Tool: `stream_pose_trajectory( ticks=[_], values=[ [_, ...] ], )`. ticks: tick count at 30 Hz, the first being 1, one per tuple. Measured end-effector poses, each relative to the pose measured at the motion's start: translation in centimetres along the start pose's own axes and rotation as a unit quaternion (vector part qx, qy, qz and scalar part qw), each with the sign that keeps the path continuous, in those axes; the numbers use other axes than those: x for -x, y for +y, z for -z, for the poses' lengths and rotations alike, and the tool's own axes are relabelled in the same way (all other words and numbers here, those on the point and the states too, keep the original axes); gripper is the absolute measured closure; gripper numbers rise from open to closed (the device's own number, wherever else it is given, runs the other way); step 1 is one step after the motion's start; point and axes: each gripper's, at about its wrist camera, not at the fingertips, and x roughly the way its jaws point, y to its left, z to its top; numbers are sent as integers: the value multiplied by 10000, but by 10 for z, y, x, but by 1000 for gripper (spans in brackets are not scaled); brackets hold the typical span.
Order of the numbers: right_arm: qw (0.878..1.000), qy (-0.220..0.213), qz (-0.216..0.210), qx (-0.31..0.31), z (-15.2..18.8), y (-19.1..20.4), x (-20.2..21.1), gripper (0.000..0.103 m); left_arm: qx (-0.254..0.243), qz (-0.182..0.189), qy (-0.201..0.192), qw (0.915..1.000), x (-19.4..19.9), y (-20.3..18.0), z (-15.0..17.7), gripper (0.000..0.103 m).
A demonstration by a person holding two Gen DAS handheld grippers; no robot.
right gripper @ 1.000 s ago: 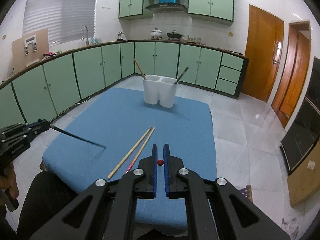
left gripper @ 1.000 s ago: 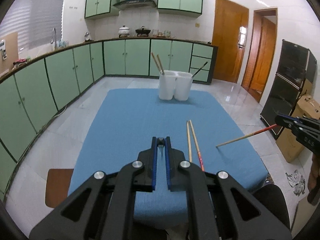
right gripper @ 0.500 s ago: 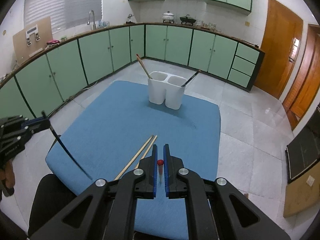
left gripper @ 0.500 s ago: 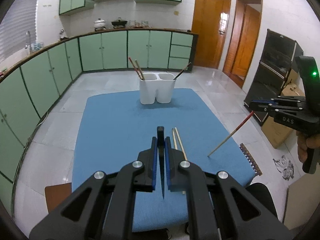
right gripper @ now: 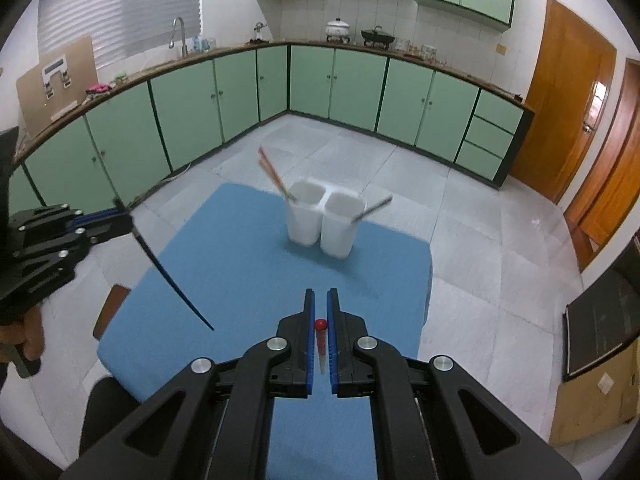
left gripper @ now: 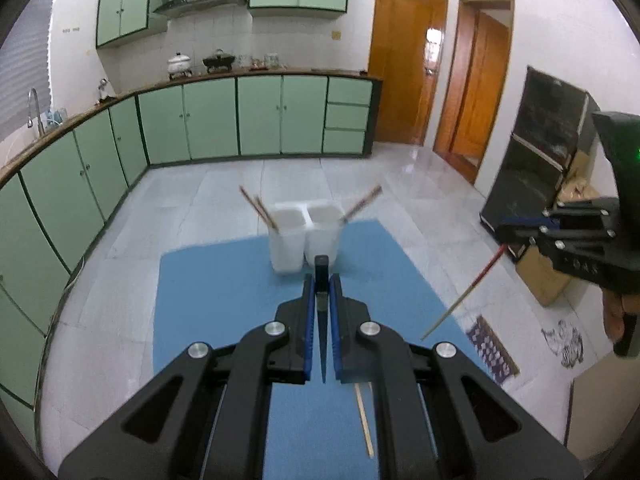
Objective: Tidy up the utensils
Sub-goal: 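Carry both chopsticks to the white holder and drop them into its compartments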
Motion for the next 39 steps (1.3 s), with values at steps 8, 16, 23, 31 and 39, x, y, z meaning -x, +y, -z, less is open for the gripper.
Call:
stream_pose_trajectory(
  ticks=[8,16,23,31,39],
  values=[
    [9996,-218,12,-175,-67,-5,-3,98,208,-201,-323,9991,-26,1,-73,97],
    [9979,-475,133,-419,-119,-23,-30,98,402,-528,-518,9965,-69,7,-130,97],
    [9932,-850,167,-772,-151,-44,-58,98,544,-674,-670,9940,-113,14,-156,97],
    [9897,-935,297,-1041,-164,-66,-112,98,526,-750,-736,9931,-160,22,-170,97],
    [9906,-669,294,-1157,-149,-80,-169,98,613,-727,-417,9946,-215,37,-150,97]
  ],
)
